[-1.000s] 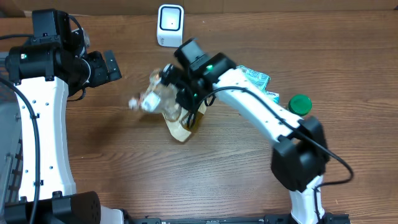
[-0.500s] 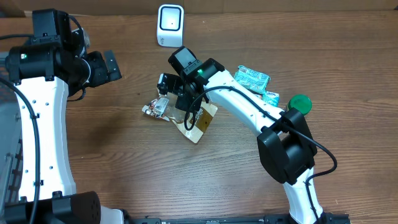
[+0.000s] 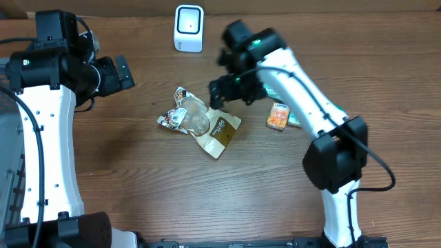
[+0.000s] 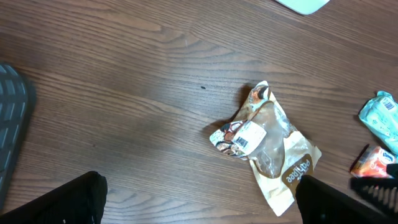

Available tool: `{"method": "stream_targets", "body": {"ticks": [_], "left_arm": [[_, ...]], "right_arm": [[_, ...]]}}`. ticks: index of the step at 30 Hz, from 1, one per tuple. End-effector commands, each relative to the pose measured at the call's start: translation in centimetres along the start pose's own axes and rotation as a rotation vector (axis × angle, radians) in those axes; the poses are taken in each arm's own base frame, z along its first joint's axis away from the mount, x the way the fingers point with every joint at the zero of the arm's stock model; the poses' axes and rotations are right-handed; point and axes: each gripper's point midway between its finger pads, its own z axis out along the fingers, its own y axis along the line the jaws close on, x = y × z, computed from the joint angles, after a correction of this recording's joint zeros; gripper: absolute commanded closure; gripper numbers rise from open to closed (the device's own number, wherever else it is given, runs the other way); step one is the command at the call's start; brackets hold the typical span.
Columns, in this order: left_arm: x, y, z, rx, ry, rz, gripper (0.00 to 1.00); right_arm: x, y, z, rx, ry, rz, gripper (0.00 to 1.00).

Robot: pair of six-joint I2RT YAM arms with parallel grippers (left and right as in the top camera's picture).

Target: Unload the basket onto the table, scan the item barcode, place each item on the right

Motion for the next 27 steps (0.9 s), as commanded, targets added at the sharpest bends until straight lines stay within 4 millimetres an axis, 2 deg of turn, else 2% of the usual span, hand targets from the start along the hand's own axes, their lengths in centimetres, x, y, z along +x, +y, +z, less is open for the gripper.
{"method": "stream_targets", "body": {"ticks": [1, 3, 4, 5, 7, 10, 14, 17, 19, 23, 24, 27], "left_arm": [[-0.2, -0.1, -0.7, 0.008, -0.022, 0.008, 0.00], [-0.2, -0.1, -0.7, 0.008, -0.022, 0.009, 0.00], [-0.2, -0.1, -0.7, 0.008, -0.022, 0.008, 0.00], [-0.2, -0.1, -0.7, 0.008, -0.022, 0.008, 0.00], [-0.2, -0.1, -0.7, 0.008, -0.022, 0.008, 0.00], [-0.2, -0.1, -0.7, 0.008, -0.022, 0.008, 0.00], [-0.2, -0.1, -0.7, 0.008, -0.022, 0.008, 0.00], [-0.2, -0.1, -0.7, 0.008, -0.022, 0.008, 0.00], [-0.2, -0.1, -0.7, 0.008, -0.022, 0.008, 0.00], [-0.2, -0.1, -0.7, 0.008, -0.022, 0.008, 0.01], [-0.2, -0.1, -0.7, 0.008, -0.022, 0.008, 0.00], [-0.2, -0.1, -0.7, 0.008, -0.022, 0.009, 0.00]], "right_arm": [[1.7, -1.3, 2.3, -0.103, 0.108, 0.330, 0.02], [2.9, -1.8, 4.3, -0.113, 0.158, 0.391, 0.05], [3.2, -2.1, 4.8, -0.105, 0.168, 0.416, 0.11], [3.2, -1.9, 5.3, -0.114, 0.161, 0.421, 0.12], [2.9, -1.3, 5.0, -0.134, 0.121, 0.392, 0.12], [2.6, -1.2, 2.8, -0.102, 0.015, 0.371, 0.12], [3.2, -1.4, -1.4, -0.061, -0.113, 0.342, 0.09], [4.1, -1.1, -2.4, -0.084, -0.145, 0.363, 0.10], [4.8, -1.0, -1.6, -0.117, -0.131, 0.400, 0.10], [5.9, -0.7, 2.2, -0.207, -0.081, 0.482, 0.12], [6.0, -0.5, 4.0, -0.263, -0.078, 0.514, 0.11], [6.2, -0.9, 6.4, -0.305, -0.091, 0.580, 0.06]]}}
